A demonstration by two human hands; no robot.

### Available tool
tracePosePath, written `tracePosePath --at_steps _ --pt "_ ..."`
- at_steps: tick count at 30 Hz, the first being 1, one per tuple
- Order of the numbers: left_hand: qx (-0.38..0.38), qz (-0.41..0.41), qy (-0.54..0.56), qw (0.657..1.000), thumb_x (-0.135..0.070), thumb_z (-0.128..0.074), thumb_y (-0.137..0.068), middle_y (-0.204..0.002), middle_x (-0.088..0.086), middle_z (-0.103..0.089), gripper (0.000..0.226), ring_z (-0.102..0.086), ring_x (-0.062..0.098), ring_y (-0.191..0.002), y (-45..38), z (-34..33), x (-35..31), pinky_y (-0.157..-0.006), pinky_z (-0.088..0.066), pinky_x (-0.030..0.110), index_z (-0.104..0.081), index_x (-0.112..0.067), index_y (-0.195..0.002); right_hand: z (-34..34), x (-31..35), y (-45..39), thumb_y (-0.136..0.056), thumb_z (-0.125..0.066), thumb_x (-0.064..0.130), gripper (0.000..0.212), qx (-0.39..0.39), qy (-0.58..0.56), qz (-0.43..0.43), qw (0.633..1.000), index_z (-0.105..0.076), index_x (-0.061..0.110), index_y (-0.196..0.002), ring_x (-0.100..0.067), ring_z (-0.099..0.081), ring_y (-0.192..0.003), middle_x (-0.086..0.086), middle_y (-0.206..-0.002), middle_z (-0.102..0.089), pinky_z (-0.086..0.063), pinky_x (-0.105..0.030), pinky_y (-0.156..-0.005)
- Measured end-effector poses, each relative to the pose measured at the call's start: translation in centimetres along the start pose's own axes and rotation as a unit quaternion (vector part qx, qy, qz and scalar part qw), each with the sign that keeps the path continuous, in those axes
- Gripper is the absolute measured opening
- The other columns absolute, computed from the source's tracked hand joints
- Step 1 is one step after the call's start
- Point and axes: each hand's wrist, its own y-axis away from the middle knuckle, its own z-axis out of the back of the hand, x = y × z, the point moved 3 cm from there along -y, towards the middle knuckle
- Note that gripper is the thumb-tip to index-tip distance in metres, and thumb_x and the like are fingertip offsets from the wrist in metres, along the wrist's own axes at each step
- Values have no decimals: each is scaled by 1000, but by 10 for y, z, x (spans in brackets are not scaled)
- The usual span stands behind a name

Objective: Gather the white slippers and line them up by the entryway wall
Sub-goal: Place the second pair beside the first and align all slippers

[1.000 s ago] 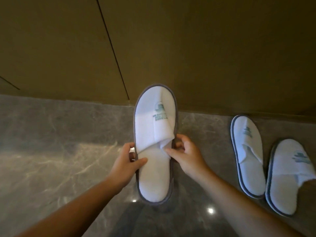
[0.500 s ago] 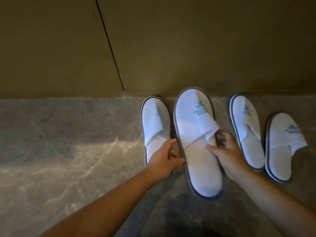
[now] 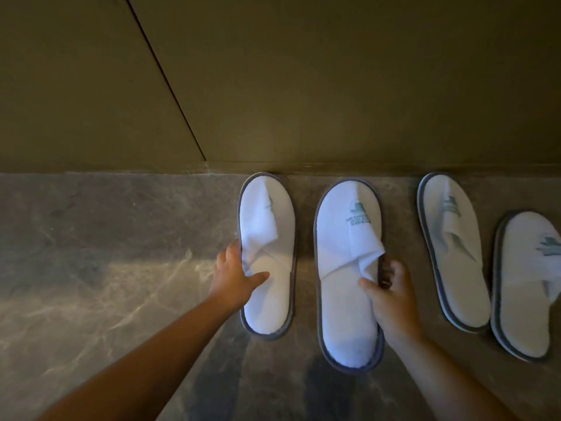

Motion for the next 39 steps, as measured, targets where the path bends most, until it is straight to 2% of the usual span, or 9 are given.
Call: tracePosePath --at_steps 9,13,16,19,22,26,31,34,39 --pt "-33 -21 76 996 -37 -56 -82 -136 11 -40 56 -40 27 -124 11 19 -13 -101 -37 43 -39 -13 -130 -29 40 12 -75 -62 1 50 44 -74 35 996 -43 16 -120 2 -52 -80 11 -93 -55 -45 -12 -61" --pt "34 -1 275 961 -32 -53 -84 -105 2 -62 37 -60 20 -96 33 40 -14 -83 -51 37 -50 -15 -116 -81 58 30 -77 -63 16 50 120 -64 49 989 -39 35 -115 -6 -56 -92 15 -97 -55 -49 -31 -79" --pt "12 68 383 921 -15 -59 -80 -94 5 -64 27 -64 19 -83 37 47 7 -65 -53 34 -49 -16 -105 -115 60 41 -77 -63 27 46 182 -20 27 983 -38 42 -112 -17 -55 -104 9 -109 -54 -49 -42 -90" --pt "-22 107 412 905 -5 -56 -81 -101 16 -62 26 -61 29 -89 31 57 39 -76 -52 44 -50 -13 -105 -121 54 42 -73 -68 29 50 136 63 71 986 -43 33 -116 -21 -46 -115 0 -124 -50 -43 -39 -96" --pt "-43 132 348 927 -9 -55 -83 -103 18 -62 33 -61 33 -92 24 69 72 -85 -51 53 -48 -15 -114 -118 45 36 -69 -73 30 74 60 173 77 980 -34 19 -130 -28 -35 -125 -9 -137 -40 -32 -45 -104" --pt "-75 143 242 957 -15 -55 -83 -107 13 -59 38 -58 34 -99 11 79 95 -90 -48 51 -44 -18 -119 -136 28 39 -68 -72 37 90 97 270 39 957 -17 18 -137 -30 -26 -133 -12 -146 -26 -29 -44 -109" --pt "-109 104 34 988 -37 -71 -69 -140 19 -29 93 -26 39 -130 23 65 98 -109 -22 49 -14 -15 -139 -143 19 40 -62 -76 41 101 64 320 45 944 -12 20 -138 -32 -26 -133 -13 -147 -22 -32 -45 -106" --pt "-53 90 -69 992 -56 -71 -57 -151 11 -4 118 -11 37 -137 44 42 102 -111 -17 50 8 -24 -139 -149 17 43 -58 -76 48 110 56 346 44 935 -5 23 -138 -33 -24 -133 -15 -149 -17 -31 -46 -106" --pt "-35 75 -182 980 -58 -65 -64 -151 12 10 109 -6 38 -138 45 34 103 -111 -18 52 12 -28 -135 -160 18 41 -56 -73 56 114 40 405 48 912 3 27 -135 -37 -24 -133 -18 -149 -14 -30 -48 -104"
